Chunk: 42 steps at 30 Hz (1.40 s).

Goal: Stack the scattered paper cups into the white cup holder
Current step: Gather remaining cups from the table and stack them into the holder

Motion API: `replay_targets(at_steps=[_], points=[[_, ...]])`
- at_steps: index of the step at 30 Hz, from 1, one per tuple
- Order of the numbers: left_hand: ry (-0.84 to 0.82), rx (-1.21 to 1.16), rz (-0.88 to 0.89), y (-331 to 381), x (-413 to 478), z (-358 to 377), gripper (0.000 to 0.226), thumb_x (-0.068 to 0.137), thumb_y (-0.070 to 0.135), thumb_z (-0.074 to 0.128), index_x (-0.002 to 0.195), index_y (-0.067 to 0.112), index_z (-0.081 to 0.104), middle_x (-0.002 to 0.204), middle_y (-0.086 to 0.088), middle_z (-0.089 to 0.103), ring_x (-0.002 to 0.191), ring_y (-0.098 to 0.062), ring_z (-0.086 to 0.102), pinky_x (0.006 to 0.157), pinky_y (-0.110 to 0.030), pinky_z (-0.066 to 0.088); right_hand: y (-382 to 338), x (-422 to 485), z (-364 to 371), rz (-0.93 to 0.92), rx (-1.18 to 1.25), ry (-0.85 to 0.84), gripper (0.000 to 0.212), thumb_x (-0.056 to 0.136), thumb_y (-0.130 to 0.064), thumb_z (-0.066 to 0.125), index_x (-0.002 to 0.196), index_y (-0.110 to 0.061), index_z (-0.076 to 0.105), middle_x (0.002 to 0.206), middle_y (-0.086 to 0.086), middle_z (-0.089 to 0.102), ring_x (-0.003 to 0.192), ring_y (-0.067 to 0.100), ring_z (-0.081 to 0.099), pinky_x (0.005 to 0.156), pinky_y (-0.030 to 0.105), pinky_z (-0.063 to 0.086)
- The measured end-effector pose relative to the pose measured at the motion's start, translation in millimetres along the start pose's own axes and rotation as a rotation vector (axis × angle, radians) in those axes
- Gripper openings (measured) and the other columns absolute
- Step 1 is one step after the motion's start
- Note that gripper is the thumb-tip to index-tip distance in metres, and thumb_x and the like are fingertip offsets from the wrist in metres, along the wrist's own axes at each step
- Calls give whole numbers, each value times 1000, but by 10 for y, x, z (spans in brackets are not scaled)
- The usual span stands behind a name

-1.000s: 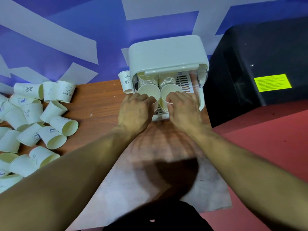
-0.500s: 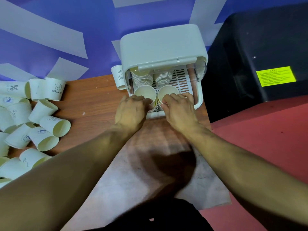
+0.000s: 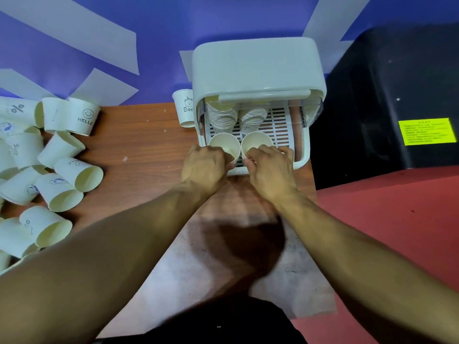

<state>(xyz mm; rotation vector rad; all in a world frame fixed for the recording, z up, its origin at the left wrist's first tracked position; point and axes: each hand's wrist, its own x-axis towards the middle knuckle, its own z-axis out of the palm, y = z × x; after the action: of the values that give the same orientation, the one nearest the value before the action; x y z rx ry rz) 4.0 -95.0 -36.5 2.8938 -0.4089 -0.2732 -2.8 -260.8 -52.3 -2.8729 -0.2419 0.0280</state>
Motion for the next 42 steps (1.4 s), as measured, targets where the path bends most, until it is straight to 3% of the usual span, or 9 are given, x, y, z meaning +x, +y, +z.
replay_targets(at_steps=[6, 9, 15, 21, 28, 36, 40, 42], points=[[20, -175, 1, -43, -105, -121, 41, 92, 41, 59, 128, 22, 62, 125, -2, 63, 109, -26, 61, 88, -35, 43, -189, 6, -167, -45, 0, 120, 19, 83, -29, 62, 97, -18, 67, 90, -1, 66, 85, 25, 61, 85, 38, 30], [82, -213, 23, -106, -212, -237, 43, 89, 41, 60, 126, 20, 63, 121, -2, 63, 105, -30, 61, 84, -37, 47, -413, -13, -308, -96, 42, 192, 22, 79, -28, 64, 98, -17, 67, 89, 1, 65, 83, 26, 59, 83, 39, 37], [237, -178, -39, -414, -639, -463, 31, 88, 34, 52, 111, 20, 68, 105, -1, 65, 91, -30, 61, 76, -37, 47, -971, -46, -419, -194, 38, 166, 21, 78, -28, 63, 97, -19, 66, 90, 0, 64, 86, 27, 59, 82, 40, 39], [292, -107, -183, -1023, -1353, -585, 32, 90, 40, 61, 116, 22, 67, 109, 0, 64, 95, -25, 62, 82, -40, 48, -1722, -106, -342, -362, 42, 136, 19, 78, -27, 67, 94, -18, 65, 87, 3, 63, 83, 30, 60, 78, 39, 41], [291, -78, -426, -1753, -2251, -501, 34, 88, 43, 62, 116, 25, 65, 110, 1, 64, 96, -26, 60, 72, -37, 50, -2605, -235, 7, -512, 100, 55, 27, 79, -26, 69, 104, -17, 67, 100, 4, 67, 91, 27, 61, 83, 40, 43], [266, -115, -537, -2396, -2675, -338, 25, 90, 34, 56, 108, 24, 70, 107, -3, 65, 90, -29, 61, 70, -39, 50, -3234, -239, 400, -455, 87, -188, 25, 87, -28, 61, 110, -18, 64, 106, 2, 65, 117, 25, 55, 93, 38, 39], [239, -152, -540, -2617, -2535, -317, 24, 89, 23, 57, 109, 21, 68, 107, -3, 63, 93, -29, 59, 66, -38, 51, -3410, -102, 520, -330, 177, -208, 18, 85, -25, 64, 101, -16, 65, 96, 1, 65, 93, 23, 63, 87, 40, 50], [211, -161, -507, -2694, -2414, -325, 28, 88, 16, 55, 114, 19, 66, 110, -5, 60, 96, -30, 57, 66, -39, 48, -3485, -22, 572, -238, 237, -196, 14, 83, -22, 65, 97, -18, 66, 93, 1, 67, 90, 22, 63, 89, 39, 50]])
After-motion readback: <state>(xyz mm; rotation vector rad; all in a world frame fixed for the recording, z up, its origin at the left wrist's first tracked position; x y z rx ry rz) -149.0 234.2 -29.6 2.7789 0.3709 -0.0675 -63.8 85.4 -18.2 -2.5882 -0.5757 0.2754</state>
